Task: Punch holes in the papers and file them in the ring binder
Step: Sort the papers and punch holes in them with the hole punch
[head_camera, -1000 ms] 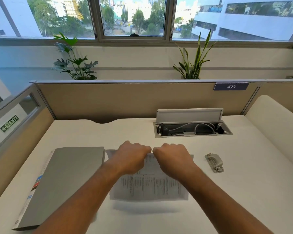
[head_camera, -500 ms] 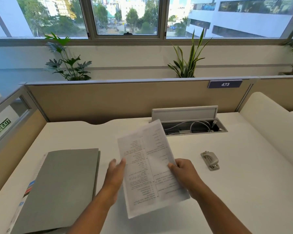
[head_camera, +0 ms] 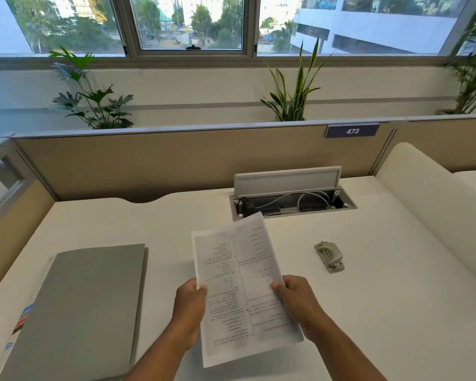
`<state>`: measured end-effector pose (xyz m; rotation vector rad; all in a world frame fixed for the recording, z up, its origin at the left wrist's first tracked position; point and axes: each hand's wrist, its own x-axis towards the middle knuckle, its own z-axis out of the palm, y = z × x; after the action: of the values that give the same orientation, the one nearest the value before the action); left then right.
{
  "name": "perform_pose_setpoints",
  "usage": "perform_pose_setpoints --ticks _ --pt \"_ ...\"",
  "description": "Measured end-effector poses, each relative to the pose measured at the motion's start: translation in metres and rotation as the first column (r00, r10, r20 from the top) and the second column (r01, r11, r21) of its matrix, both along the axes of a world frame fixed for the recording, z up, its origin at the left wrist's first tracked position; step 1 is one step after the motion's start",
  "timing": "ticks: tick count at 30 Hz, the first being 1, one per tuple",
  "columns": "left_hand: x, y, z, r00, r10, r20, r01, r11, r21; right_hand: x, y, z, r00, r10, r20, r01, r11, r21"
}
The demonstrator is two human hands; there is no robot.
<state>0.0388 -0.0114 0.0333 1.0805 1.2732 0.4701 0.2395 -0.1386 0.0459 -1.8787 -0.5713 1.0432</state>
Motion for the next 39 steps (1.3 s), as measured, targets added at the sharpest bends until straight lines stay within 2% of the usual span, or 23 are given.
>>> perform_pose_setpoints --ticks 8,12,15,18,27,39 --pt "0.049 -0.002 -0.011 0.998 -0.054 0.018 0.054 0.999 0.008 0.048 -0.012 -0.02 0.995 -0.098 -0.005 0.098 0.995 -0.025" --pt "0.081 -0.005 -0.018 0.998 -0.057 0.024 0.057 0.998 -0.019 0.094 -0.011 -0.03 0.955 -0.196 0.224 0.208 0.978 -0.032" --pt "0.105 -0.008 -0.024 0.998 -0.063 0.022 0.064 0.997 -0.04 0.132 -0.011 -0.024 0.841 -0.256 0.477 0.311 0.95 -0.038" --pt "0.125 -0.01 -0.032 0.998 -0.056 0.021 0.057 0.997 -0.054 0.176 -0.009 -0.032 0.764 -0.248 0.595 0.347 0.936 -0.055" --pt "0.17 -0.017 -0.058 1.0 -0.025 -0.002 0.024 0.995 -0.101 0.229 -0.007 -0.057 0.818 0.007 0.575 0.143 0.966 -0.216" --pt "0.196 -0.02 -0.063 0.999 -0.032 -0.016 0.03 0.994 -0.109 0.228 -0.01 -0.069 0.789 0.035 0.613 0.08 0.984 -0.158"
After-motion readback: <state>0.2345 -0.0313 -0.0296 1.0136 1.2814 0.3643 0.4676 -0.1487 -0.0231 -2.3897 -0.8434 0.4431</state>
